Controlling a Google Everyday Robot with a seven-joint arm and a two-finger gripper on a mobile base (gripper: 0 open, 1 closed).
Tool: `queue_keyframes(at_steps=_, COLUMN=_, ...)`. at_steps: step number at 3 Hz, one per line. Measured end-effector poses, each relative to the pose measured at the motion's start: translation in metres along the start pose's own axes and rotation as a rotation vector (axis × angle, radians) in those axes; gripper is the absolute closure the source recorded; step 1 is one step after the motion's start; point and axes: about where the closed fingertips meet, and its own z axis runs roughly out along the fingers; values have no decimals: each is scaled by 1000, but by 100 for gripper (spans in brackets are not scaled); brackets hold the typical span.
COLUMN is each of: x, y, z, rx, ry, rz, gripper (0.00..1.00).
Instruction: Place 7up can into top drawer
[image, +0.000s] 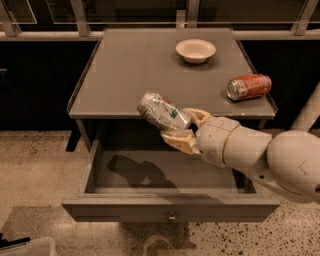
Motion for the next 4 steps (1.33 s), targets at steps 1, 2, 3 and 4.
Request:
queue_keyframes(at_steps=1, x=-1, y=1, z=1, rx=-3, ry=-1, rz=-1, gripper=100)
queue_keyframes(at_steps=2, x=10, y=-6, z=6, rx=1, ry=22, rz=13, gripper=100)
queue_keyframes(at_steps=3, x=43, y=-18, z=2, rx=54, ry=70, rz=77, gripper=100)
queue_keyframes(at_steps=4, x=71, y=-32, z=-6, rx=123, ry=110, rz=133, gripper=100)
